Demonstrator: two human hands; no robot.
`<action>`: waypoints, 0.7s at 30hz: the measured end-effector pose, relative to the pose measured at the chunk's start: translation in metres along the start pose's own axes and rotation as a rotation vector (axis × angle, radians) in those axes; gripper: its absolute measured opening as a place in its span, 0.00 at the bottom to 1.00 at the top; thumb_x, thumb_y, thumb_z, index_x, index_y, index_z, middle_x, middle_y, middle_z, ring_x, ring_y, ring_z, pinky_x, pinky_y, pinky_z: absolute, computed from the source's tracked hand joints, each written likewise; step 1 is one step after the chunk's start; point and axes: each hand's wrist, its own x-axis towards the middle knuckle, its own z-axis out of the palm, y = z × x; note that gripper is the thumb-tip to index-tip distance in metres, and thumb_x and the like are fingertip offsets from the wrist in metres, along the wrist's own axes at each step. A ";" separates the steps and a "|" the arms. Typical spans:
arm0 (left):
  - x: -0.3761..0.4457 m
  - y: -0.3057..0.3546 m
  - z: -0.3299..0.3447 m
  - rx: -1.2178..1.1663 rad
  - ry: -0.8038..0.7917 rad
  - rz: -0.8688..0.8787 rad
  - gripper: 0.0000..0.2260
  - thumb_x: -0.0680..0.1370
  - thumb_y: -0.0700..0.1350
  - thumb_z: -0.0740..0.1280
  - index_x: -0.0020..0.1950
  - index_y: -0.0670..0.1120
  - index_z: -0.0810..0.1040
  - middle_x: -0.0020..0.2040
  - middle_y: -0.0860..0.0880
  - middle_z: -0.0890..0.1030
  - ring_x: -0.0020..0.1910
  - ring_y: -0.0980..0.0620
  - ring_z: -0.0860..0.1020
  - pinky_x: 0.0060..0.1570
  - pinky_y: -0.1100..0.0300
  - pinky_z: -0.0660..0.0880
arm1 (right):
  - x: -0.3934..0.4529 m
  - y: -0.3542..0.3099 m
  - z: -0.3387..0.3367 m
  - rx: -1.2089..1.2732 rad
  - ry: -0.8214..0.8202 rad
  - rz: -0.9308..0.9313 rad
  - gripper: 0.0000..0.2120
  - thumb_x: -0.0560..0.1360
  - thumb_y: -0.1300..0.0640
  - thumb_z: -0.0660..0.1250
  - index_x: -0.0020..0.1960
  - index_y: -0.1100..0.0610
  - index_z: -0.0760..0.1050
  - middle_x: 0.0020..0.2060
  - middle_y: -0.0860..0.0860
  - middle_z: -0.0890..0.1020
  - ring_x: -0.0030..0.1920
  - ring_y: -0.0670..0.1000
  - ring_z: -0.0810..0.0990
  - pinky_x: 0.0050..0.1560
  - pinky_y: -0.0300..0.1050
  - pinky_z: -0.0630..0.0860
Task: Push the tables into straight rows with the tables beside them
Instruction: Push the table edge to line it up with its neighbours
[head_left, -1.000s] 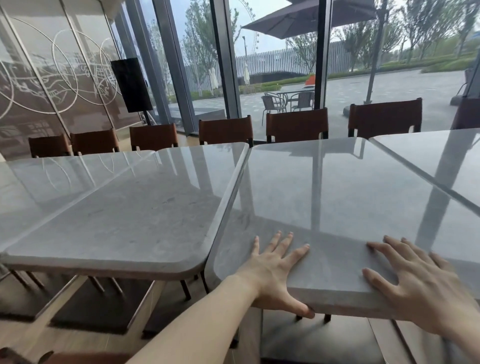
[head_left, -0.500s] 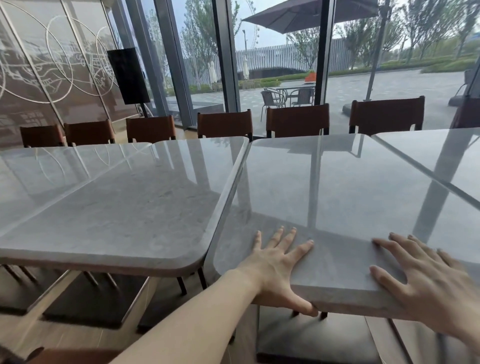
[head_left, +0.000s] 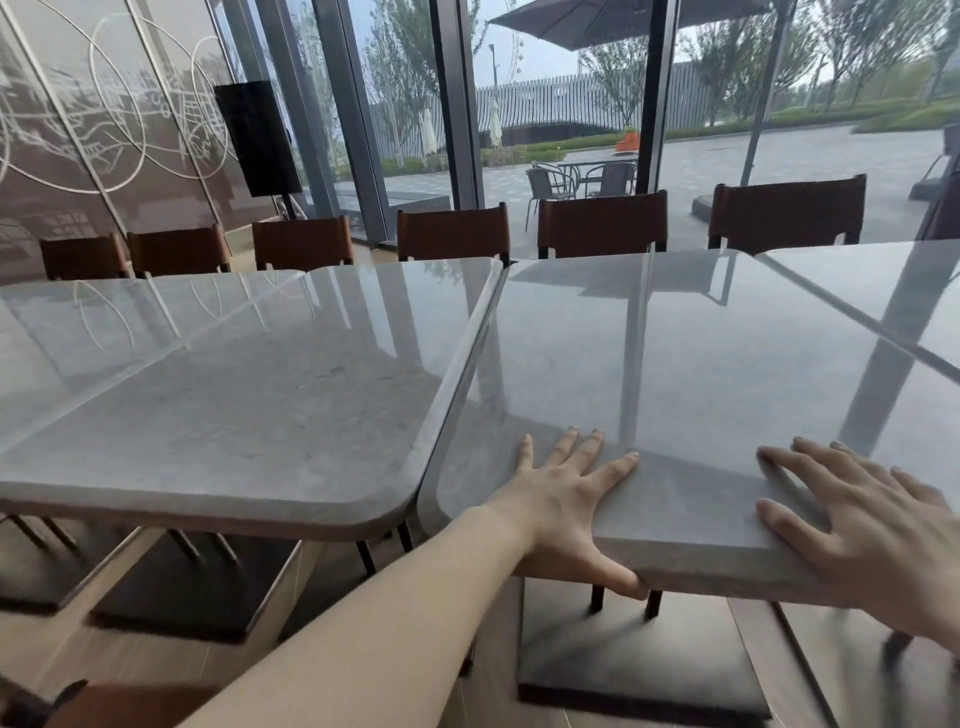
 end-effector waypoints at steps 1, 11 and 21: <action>0.002 -0.001 0.000 0.001 0.003 -0.002 0.54 0.68 0.70 0.73 0.82 0.60 0.42 0.83 0.49 0.39 0.81 0.48 0.35 0.74 0.31 0.32 | 0.002 0.000 0.001 -0.005 -0.004 0.003 0.40 0.69 0.23 0.37 0.77 0.34 0.57 0.78 0.40 0.63 0.80 0.48 0.59 0.77 0.55 0.57; 0.017 -0.011 -0.002 0.008 0.040 -0.001 0.54 0.67 0.72 0.72 0.82 0.60 0.44 0.84 0.49 0.41 0.82 0.48 0.37 0.75 0.33 0.33 | 0.021 -0.001 0.000 -0.015 -0.026 0.001 0.42 0.68 0.24 0.35 0.79 0.35 0.55 0.79 0.40 0.61 0.80 0.47 0.58 0.77 0.54 0.56; 0.028 -0.014 -0.008 0.023 0.051 -0.014 0.52 0.68 0.71 0.72 0.83 0.60 0.46 0.84 0.49 0.43 0.82 0.48 0.40 0.76 0.34 0.35 | 0.036 -0.003 0.001 -0.006 -0.038 0.005 0.36 0.73 0.26 0.43 0.79 0.36 0.56 0.80 0.40 0.60 0.80 0.47 0.57 0.78 0.54 0.57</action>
